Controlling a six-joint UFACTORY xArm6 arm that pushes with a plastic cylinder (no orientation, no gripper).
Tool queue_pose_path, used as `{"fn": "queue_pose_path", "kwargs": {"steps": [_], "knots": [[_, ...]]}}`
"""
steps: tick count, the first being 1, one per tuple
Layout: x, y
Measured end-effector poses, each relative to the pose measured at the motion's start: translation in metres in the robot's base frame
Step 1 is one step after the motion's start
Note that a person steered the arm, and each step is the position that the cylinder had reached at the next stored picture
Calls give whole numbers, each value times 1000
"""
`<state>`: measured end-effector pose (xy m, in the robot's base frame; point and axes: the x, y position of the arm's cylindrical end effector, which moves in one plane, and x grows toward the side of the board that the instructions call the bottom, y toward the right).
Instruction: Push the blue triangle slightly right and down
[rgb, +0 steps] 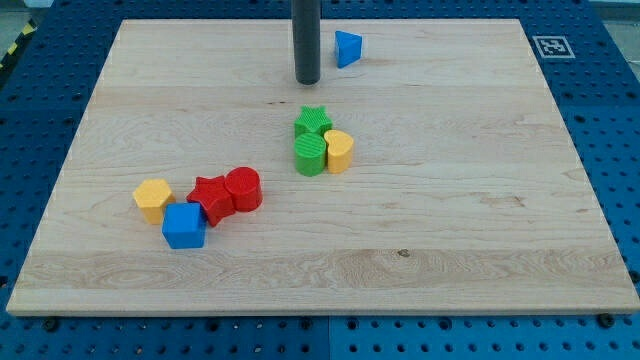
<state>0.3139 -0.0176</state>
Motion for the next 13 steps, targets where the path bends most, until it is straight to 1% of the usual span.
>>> {"fn": "queue_pose_path", "kwargs": {"steps": [2, 5, 6, 8, 9, 10, 11, 12, 13], "knots": [[0, 0], [-11, 0], [-23, 0], [-26, 1], [-26, 12], [-41, 8], [-76, 10], [-75, 53], [-45, 82]]}}
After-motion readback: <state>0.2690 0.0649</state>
